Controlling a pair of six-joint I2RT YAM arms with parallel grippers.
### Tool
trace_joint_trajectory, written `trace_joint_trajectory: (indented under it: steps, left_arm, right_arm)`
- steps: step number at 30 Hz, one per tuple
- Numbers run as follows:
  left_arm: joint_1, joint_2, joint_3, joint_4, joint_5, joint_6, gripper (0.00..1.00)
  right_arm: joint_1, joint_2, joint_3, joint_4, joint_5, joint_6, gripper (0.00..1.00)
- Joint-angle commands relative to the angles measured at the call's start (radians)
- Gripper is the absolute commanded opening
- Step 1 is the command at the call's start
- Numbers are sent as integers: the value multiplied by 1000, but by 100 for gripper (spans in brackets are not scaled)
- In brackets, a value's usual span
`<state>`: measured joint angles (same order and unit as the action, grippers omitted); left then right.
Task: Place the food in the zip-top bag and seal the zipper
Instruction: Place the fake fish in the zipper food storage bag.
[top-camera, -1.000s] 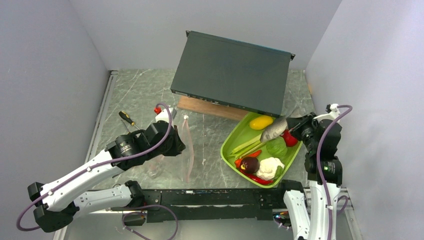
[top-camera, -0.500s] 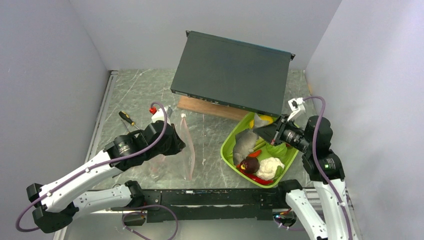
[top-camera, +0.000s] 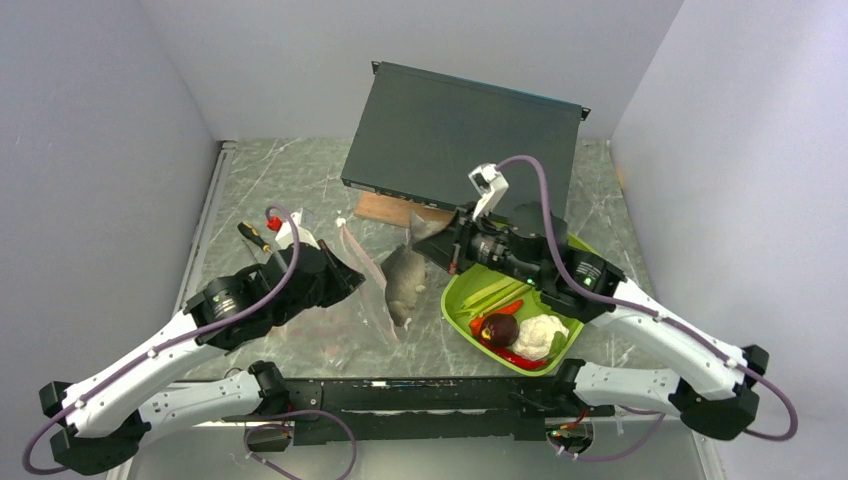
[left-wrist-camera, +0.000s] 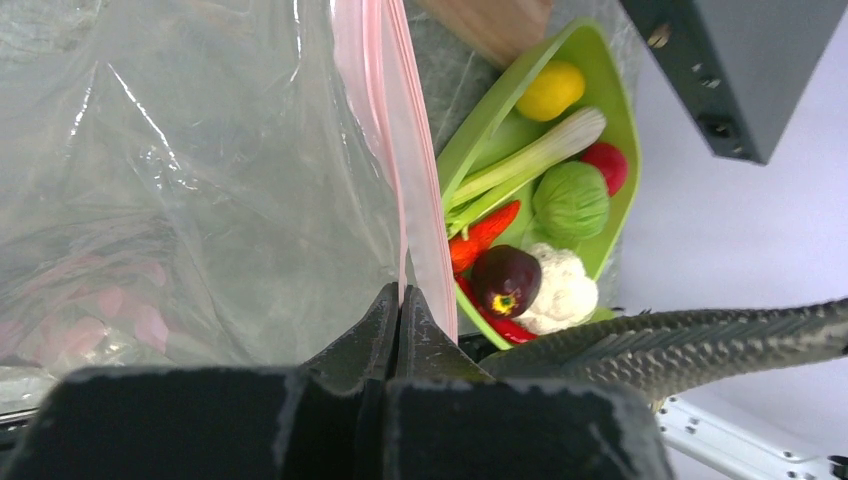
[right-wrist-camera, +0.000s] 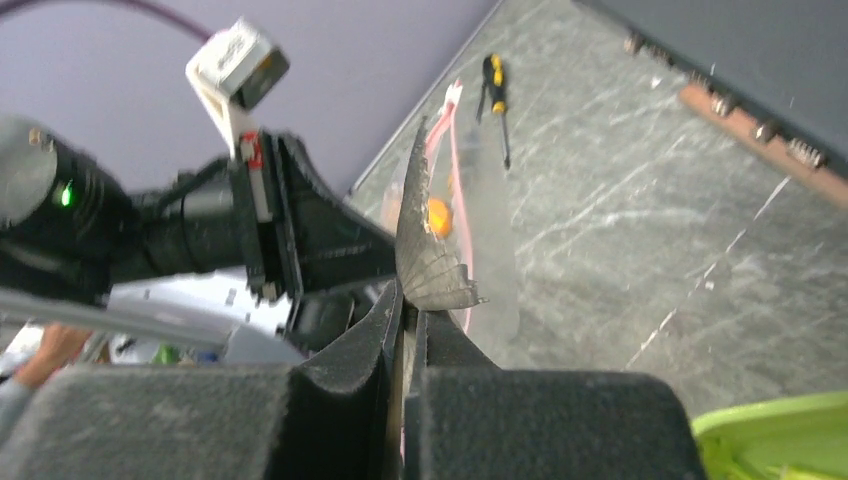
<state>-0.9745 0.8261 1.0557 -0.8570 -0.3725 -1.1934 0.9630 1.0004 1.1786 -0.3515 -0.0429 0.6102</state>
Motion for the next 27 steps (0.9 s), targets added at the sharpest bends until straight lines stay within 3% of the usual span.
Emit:
trace_joint_trajectory:
  steps: [1, 4, 15, 27]
  left_arm:
    - [5, -55, -5, 35, -55, -95, 0]
    - [5, -82, -23, 31, -67, -124, 0]
    - [5, -118, -42, 44, -98, -178, 0]
    - [5, -178, -66, 53, -142, -258, 0]
  right_arm:
    - [115, 68, 174, 61, 399, -27, 0]
    - [175, 120, 237, 58, 535, -58, 0]
    - [298, 213, 286, 148, 688, -140, 0]
    - [486, 212, 68, 275, 846, -246, 0]
